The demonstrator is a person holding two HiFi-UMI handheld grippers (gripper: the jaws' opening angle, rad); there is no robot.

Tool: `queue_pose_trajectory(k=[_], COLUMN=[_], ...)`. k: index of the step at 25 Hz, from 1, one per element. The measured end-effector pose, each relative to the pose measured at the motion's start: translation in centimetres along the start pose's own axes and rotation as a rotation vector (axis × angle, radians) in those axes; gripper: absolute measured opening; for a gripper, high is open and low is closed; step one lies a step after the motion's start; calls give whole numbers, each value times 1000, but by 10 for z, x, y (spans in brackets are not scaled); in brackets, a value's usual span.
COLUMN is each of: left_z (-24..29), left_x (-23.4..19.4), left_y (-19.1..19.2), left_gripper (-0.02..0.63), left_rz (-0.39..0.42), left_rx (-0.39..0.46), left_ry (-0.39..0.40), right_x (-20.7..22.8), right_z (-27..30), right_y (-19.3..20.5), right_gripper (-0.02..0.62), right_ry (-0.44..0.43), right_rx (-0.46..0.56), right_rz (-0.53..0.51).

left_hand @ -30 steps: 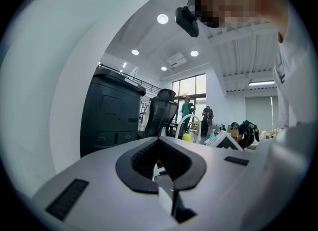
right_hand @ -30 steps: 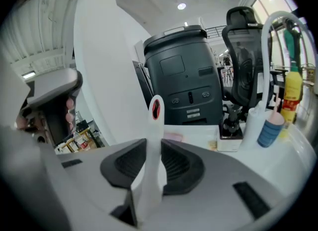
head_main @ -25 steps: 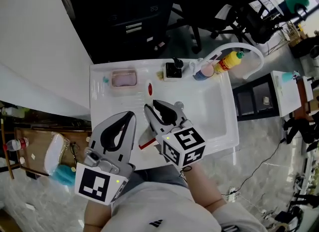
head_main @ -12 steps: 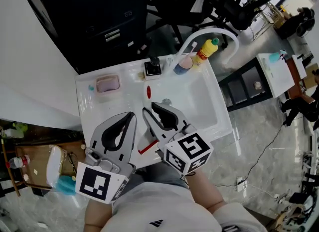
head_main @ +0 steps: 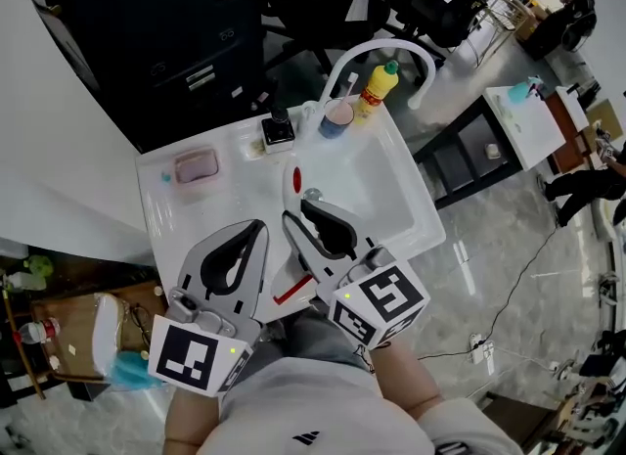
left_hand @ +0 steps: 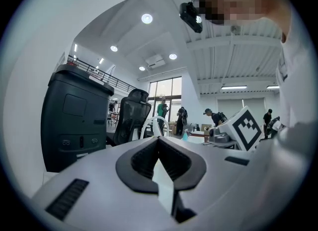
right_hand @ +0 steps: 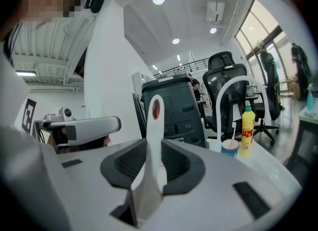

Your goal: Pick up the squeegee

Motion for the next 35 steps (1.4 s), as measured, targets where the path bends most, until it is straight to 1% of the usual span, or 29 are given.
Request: queue_pose_trajectory(k=[14,24,35], left_z=[-20,-29,-37], left_x=[30,45,56], left_y=[3,1,-1], left_gripper=[6,6,6], left_rz=[26,38,52], left_rx=[-4,-6,0], left_ry=[37,26,10], right_x=[-26,-38,-45], right_z=[-47,-72,-85], right_y=[-5,-10,-10], right_gripper=[101,103,103], right_ry=[12,-7,-34], right_rx=[82,130,154], right_rz=[-48,-76,-100])
Point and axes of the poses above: the fingertips, and each gripper's own axes: z forward along the fingers, x to its right, y out of its underside, the point moved 6 cm from there along -z, backward along the fingers, and after that the axes turned 6 degrees about -x, right-handed, at the moved point
